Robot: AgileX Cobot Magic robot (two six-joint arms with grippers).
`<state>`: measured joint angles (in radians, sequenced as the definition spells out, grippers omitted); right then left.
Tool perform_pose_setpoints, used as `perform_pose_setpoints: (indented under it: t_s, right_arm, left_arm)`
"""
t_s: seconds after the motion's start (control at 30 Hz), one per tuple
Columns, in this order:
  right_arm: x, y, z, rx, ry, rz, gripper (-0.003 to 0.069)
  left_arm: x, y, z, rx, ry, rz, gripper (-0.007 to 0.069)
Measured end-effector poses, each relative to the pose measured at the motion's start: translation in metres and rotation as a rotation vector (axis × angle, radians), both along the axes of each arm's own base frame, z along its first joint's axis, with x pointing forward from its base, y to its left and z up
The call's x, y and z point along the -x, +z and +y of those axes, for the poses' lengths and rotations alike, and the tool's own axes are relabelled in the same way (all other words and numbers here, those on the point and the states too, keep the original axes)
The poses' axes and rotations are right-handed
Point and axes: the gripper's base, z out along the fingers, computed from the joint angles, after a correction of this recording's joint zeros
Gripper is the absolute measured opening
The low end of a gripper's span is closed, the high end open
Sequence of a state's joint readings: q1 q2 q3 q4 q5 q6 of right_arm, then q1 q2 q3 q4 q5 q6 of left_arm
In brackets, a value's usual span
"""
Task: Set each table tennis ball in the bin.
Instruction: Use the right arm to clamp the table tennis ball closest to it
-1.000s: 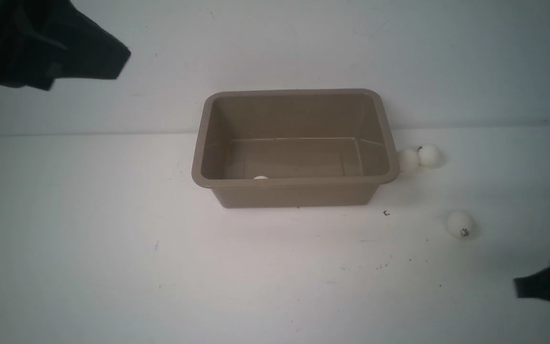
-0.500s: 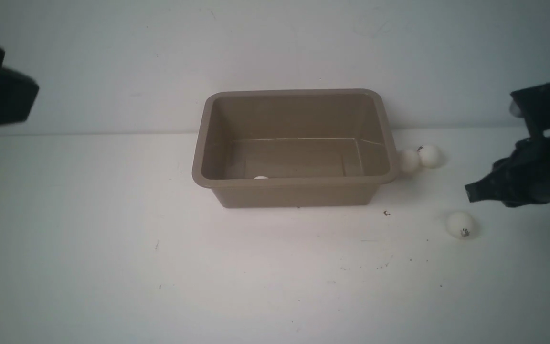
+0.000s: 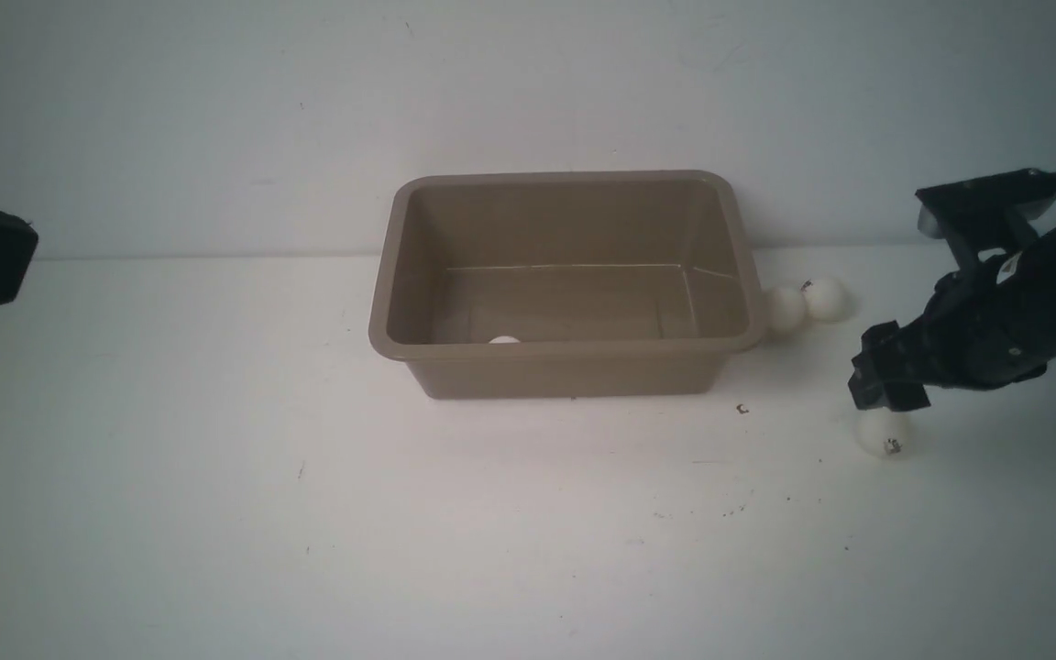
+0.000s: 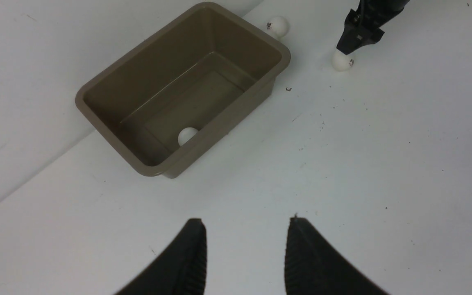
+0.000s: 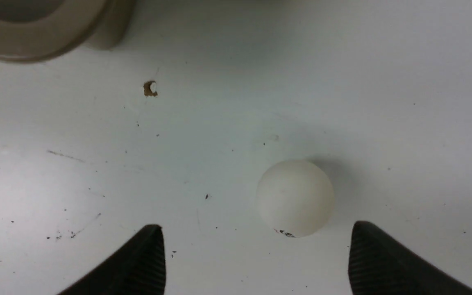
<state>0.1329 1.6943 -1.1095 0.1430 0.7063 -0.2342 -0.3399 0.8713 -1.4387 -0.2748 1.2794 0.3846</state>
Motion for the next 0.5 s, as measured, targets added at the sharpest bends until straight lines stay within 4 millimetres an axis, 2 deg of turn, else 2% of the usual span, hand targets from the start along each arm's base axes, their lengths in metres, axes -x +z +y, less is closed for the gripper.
perform_pose_setpoints:
  t_s: [0.5]
  right_arm:
    - [-0.014,-0.042,-0.001,0.05,0.003,0.068,0.0554]
  left_arm:
    - [0.0,0.0,0.0,0.003,0.003,0.001,0.0247]
